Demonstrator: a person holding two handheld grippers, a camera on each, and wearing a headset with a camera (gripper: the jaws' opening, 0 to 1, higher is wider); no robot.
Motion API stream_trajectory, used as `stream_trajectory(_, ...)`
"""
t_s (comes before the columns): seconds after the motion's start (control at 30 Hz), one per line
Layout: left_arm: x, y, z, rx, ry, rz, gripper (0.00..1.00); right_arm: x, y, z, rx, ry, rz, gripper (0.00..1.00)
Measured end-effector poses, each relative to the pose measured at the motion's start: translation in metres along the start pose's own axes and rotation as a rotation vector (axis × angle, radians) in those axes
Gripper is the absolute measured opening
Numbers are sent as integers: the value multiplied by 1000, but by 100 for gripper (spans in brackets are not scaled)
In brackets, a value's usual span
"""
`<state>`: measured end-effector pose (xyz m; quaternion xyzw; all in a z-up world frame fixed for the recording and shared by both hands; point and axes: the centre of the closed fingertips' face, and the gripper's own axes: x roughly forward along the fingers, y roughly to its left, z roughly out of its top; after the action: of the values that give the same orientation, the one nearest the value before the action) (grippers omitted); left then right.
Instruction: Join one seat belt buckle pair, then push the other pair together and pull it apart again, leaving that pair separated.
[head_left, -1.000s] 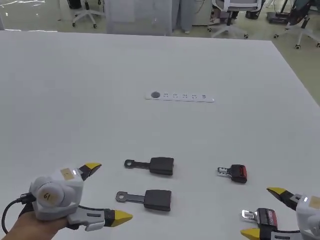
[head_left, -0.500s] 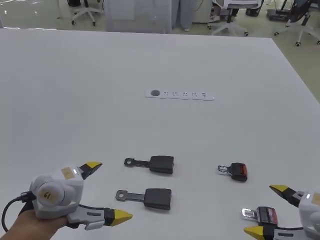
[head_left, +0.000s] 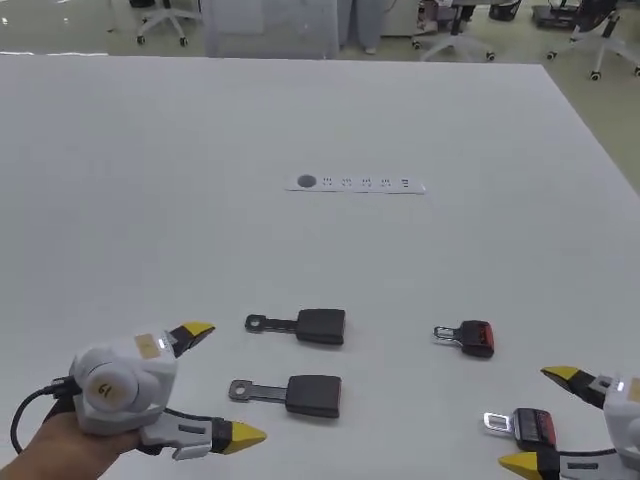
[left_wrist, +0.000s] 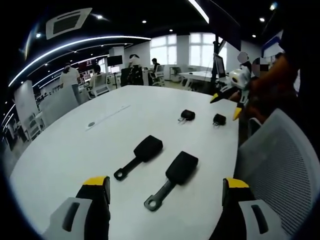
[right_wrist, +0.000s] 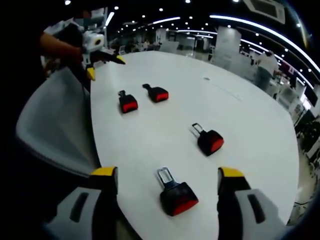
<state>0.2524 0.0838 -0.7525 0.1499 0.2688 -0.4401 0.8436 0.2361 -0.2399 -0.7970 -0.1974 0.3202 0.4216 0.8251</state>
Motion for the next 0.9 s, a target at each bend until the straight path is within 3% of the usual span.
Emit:
stream_trajectory(0.33,8,-1,6,-12,-10,-10,95,0,0,5,8,-17,-1,83)
stream_trajectory(0.43,7,1,7,-23,-15,-3,96,0,-3,11,34,-44,-40,84)
stream_trajectory(0.53,6,3,10,-37,-29,9,96,-2,-11,20,66,-91,-130,84)
stream_trajectory(0.6,4,3,11,-46,-34,12,96,1,-9,23,100,-108,-130,87)
stream_trajectory(0.9,2,4,15,-56,-44,27,98,8,-2,31,108,-121,-128,91)
